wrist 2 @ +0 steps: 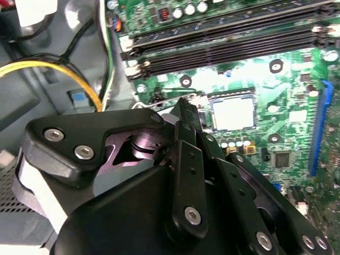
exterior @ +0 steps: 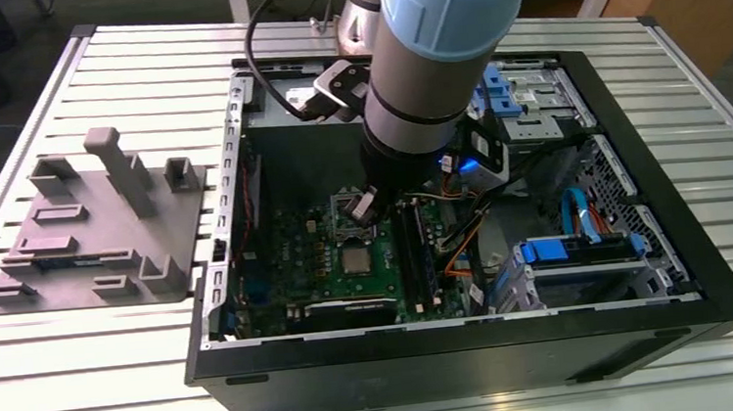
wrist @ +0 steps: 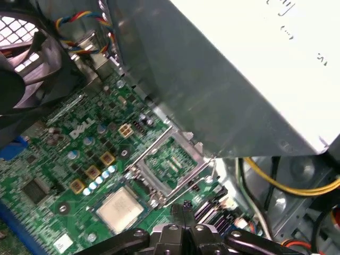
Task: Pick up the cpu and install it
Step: 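Close the cpu cover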
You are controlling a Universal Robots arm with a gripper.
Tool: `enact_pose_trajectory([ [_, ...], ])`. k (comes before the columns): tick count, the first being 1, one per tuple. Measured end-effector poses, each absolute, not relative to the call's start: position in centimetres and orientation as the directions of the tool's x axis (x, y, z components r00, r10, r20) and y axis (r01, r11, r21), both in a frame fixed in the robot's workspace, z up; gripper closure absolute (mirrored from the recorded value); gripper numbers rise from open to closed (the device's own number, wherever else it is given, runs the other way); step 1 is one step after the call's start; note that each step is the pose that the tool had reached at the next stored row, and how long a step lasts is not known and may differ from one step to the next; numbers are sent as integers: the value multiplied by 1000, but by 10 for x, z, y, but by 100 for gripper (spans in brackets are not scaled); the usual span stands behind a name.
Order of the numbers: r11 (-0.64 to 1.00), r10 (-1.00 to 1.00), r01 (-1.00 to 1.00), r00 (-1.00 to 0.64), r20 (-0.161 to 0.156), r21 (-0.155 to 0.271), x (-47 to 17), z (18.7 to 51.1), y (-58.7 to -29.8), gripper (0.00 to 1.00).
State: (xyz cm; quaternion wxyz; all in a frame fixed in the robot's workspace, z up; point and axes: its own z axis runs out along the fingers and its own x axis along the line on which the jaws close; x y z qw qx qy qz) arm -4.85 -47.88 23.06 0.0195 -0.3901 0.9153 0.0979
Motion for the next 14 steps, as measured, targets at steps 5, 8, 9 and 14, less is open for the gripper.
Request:
enact_pose_trajectory([
  [5, 665, -702, -718, -695, -154, 204, -46, 229, -479, 90],
  [8, 665, -702, -718, -695, -155, 205, -45, 228, -479, 90],
  [9, 665, -702, -718, -695, -156, 205, -45, 228, -479, 90],
  [14, 665, -702, -718, -695, -156, 205, -45, 227, -479, 90],
])
